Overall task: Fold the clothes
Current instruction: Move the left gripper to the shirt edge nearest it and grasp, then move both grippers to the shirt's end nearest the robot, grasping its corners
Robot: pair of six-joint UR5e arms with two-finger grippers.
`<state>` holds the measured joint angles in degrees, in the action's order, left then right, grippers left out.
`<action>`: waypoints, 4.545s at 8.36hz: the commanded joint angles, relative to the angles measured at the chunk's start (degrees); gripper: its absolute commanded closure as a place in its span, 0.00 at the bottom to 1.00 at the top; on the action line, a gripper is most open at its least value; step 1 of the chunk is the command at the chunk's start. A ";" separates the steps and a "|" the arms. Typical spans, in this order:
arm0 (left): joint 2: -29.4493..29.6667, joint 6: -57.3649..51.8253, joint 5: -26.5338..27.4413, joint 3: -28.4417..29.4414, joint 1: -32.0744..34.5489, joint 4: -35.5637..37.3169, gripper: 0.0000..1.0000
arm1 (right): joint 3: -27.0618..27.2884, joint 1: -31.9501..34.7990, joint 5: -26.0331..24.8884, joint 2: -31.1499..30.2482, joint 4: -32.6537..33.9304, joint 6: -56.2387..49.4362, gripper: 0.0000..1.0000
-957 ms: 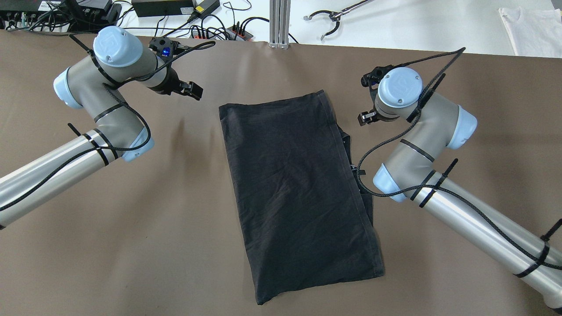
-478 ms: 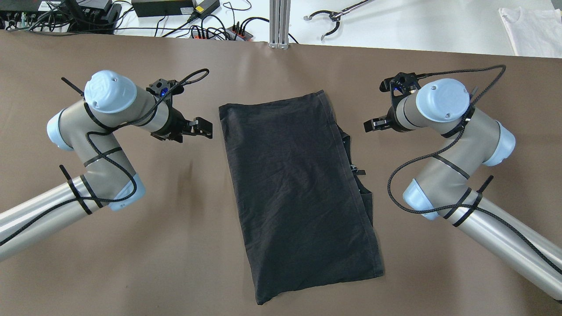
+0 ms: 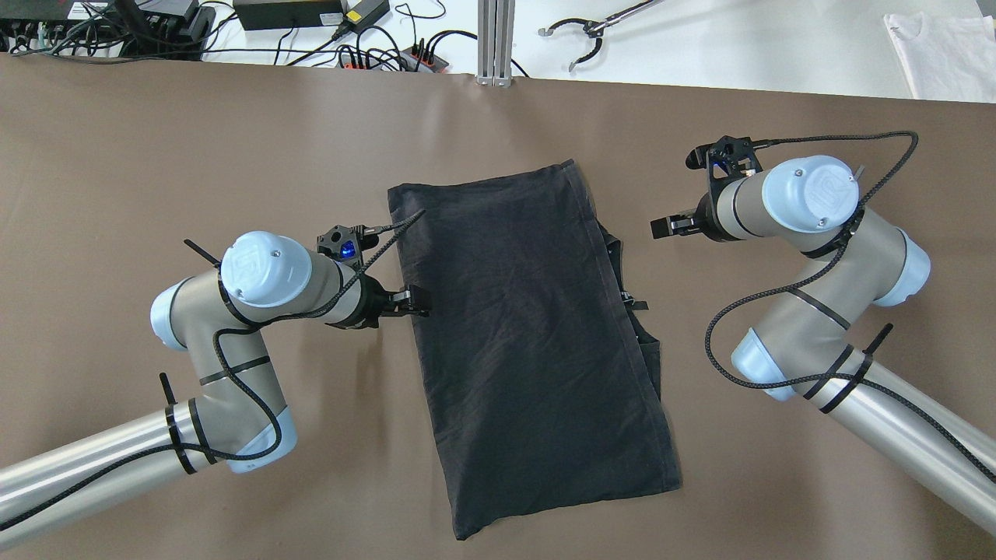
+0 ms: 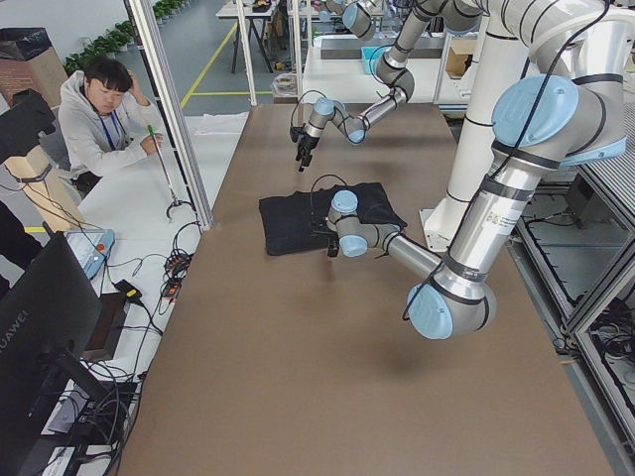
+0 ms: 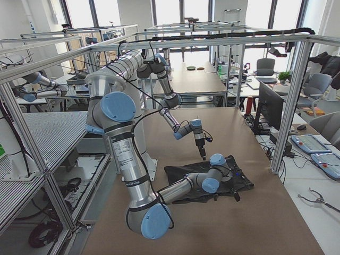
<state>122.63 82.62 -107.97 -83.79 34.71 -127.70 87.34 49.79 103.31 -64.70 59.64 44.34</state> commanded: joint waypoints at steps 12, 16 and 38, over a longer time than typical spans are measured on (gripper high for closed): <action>-4.30 -2.87 1.89 -4.96 -0.98 0.26 1.00 | 0.02 -0.05 -0.12 -0.16 0.03 0.04 0.06; -5.03 -8.62 1.97 -4.54 2.20 0.70 0.97 | 0.02 -0.05 0.05 -0.69 -0.05 0.13 0.06; -24.72 34.10 33.00 -24.58 -25.92 -3.70 0.37 | 23.05 -29.40 -24.03 -9.22 -0.58 67.89 0.07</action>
<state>97.85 116.92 -75.04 -108.47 8.87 -131.39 110.37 20.39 79.31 -73.91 59.06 112.23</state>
